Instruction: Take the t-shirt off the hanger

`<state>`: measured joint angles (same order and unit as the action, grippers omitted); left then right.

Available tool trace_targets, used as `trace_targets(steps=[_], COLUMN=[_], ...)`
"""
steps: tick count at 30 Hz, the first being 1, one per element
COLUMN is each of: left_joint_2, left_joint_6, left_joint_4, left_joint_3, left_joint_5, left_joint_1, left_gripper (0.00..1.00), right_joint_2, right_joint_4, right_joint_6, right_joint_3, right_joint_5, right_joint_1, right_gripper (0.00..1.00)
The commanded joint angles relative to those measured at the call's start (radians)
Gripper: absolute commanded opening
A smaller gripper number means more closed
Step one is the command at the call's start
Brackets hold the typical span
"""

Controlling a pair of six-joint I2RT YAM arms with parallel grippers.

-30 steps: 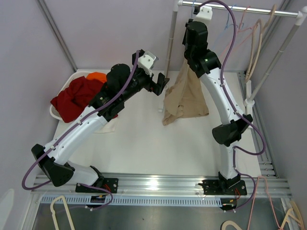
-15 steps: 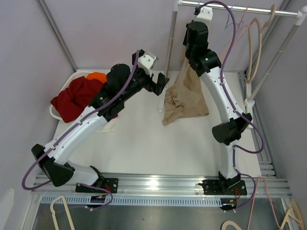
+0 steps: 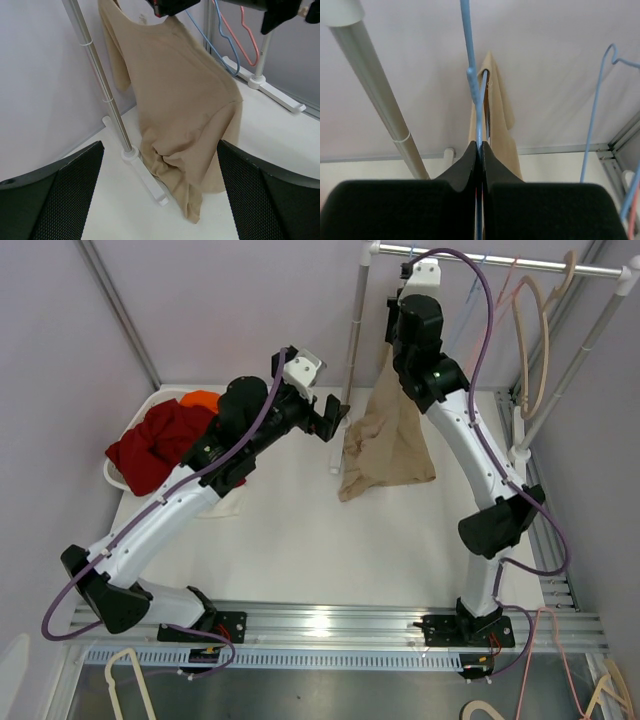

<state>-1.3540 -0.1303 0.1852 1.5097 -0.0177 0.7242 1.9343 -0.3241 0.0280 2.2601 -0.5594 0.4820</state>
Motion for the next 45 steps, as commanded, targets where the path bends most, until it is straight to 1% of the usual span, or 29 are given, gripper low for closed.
trace_targets(steps=[1, 5, 6, 9, 13, 16, 17, 19, 20, 22, 24, 25, 26, 27, 28, 29, 30, 31, 32, 33, 34, 35, 36, 37, 38, 39, 40, 43, 45], left_joint_2=[0.065, 0.09, 0.095, 0.121, 0.139, 0.148, 0.153, 0.164, 0.168, 0.184, 0.229, 0.252, 0.31, 0.346, 0.383, 0.421, 0.494, 0.527, 0.553, 0.587, 0.592, 0.587, 0.572, 0.512, 0.472, 0.426, 0.341, 0.203, 0.127], left_joint_6=[0.02, 0.029, 0.029, 0.034, 0.044, 0.054, 0.058, 0.072, 0.074, 0.061, 0.041, 0.006, -0.012, -0.035, -0.086, -0.112, -0.135, -0.165, -0.173, -0.184, -0.212, -0.236, -0.271, -0.351, -0.386, -0.425, -0.489, -0.514, -0.509], left_joint_4=[-0.018, -0.015, -0.01, -0.013, -0.009, -0.006, -0.007, -0.007, -0.004, -0.004, -0.027, -0.047, -0.079, -0.158, -0.202, -0.26, -0.31, -0.372, -0.395, -0.417, -0.467, -0.507, -0.564, -0.629, -0.745, -0.807, -0.939, -1.03, -1.04], left_joint_3=[-0.014, -0.029, -0.032, -0.049, -0.059, -0.068, -0.068, -0.075, -0.077, -0.095, -0.152, -0.175, -0.207, -0.317, -0.357, -0.444, -0.564, -0.597, -0.627, -0.705, -0.729, -0.749, -0.788, -0.811, -0.815, -0.812, -0.81, -0.784, -0.705], left_joint_5=[0.013, 0.013, 0.013, 0.013, 0.013, 0.013, 0.013, 0.004, -0.002, 0.013, 0.083, 0.102, 0.126, 0.156, 0.16, 0.177, 0.197, 0.228, 0.249, 0.278, 0.31, 0.397, 0.46, 0.519, 0.609, 0.651, 0.7, 0.694, 0.702], left_joint_1=[-0.002, -0.002, -0.002, -0.002, 0.0, 0.0, 0.0, 0.001, 0.004, 0.023, 0.079, 0.105, 0.169, 0.203, 0.24, 0.321, 0.364, 0.407, 0.491, 0.532, 0.579, 0.672, 0.716, 0.756, 0.817, 0.839, 0.865, 0.87, 0.87], left_gripper=[0.99, 0.99, 0.99, 1.0, 1.0, 1.0, 1.0, 1.0, 1.0, 1.0, 1.0, 1.0, 1.0, 0.99, 1.0, 0.99, 0.99, 0.99, 0.99, 0.99, 0.99, 0.99, 1.0, 0.99, 1.0, 0.99, 1.0, 1.0, 0.99], right_joint_2=[-0.159, -0.299, -0.331, -0.434, -0.485, -0.529, -0.538, -0.56, -0.572, -0.615, -0.661, -0.676, -0.692, -0.707, -0.721, -0.745, -0.756, -0.765, -0.768, -0.765, -0.759, -0.746, -0.739, -0.735, -0.73, -0.719, -0.715, -0.69, -0.681], right_joint_4=[0.18, 0.321, 0.408, 0.471, 0.373, 0.355, 0.344, 0.245, 0.215, 0.157, 0.116, 0.103, 0.091, 0.068, 0.051, 0.039, 0.045, 0.039, 0.033, 0.02, -0.001, -0.018, -0.035, -0.042, -0.049, -0.049, -0.055, -0.069, -0.067], right_joint_6=[0.102, 0.165, 0.193, 0.216, 0.175, 0.165, 0.144, 0.101, 0.043, 0.0, -0.058, -0.083, -0.111, -0.161, -0.196, -0.224, -0.246, -0.26, -0.267, -0.269, -0.281, -0.289, -0.293, -0.304, -0.309, -0.31, -0.312, -0.313, -0.309], right_joint_3=[-0.046, -0.227, -0.322, -0.425, -0.448, -0.491, -0.511, -0.51, -0.514, -0.537, -0.573, -0.58, -0.588, -0.6, -0.605, -0.609, -0.626, -0.625, -0.62, -0.613, -0.579, -0.562, -0.548, -0.527, -0.519, -0.513, -0.49, -0.464, -0.452], right_joint_5=[0.041, 0.067, 0.075, 0.081, 0.072, 0.041, 0.03, -0.02, -0.028, -0.072, -0.155, -0.198, -0.271, -0.29, -0.315, -0.338, -0.353, -0.362, -0.373, -0.373, -0.375, -0.375, -0.369, -0.366, -0.364, -0.361, -0.359, -0.369, -0.372], right_joint_1=[0.01, 0.033, 0.041, 0.061, 0.064, 0.078, 0.078, 0.081, 0.086, 0.122, 0.162, 0.211, 0.234, 0.253, 0.273, 0.314, 0.329, 0.343, 0.363, 0.369, 0.374, 0.383, 0.386, 0.389, 0.395, 0.403, 0.408, 0.435, 0.454], right_gripper=[0.0, 0.0, 0.0, 0.0, 0.0, 0.0, 0.0, 0.0, 0.0, 0.0, 0.0, 0.0, 0.0, 0.0, 0.0, 0.0, 0.0, 0.0, 0.0, 0.0, 0.0, 0.0, 0.0, 0.0, 0.0, 0.0, 0.0, 0.0, 0.0])
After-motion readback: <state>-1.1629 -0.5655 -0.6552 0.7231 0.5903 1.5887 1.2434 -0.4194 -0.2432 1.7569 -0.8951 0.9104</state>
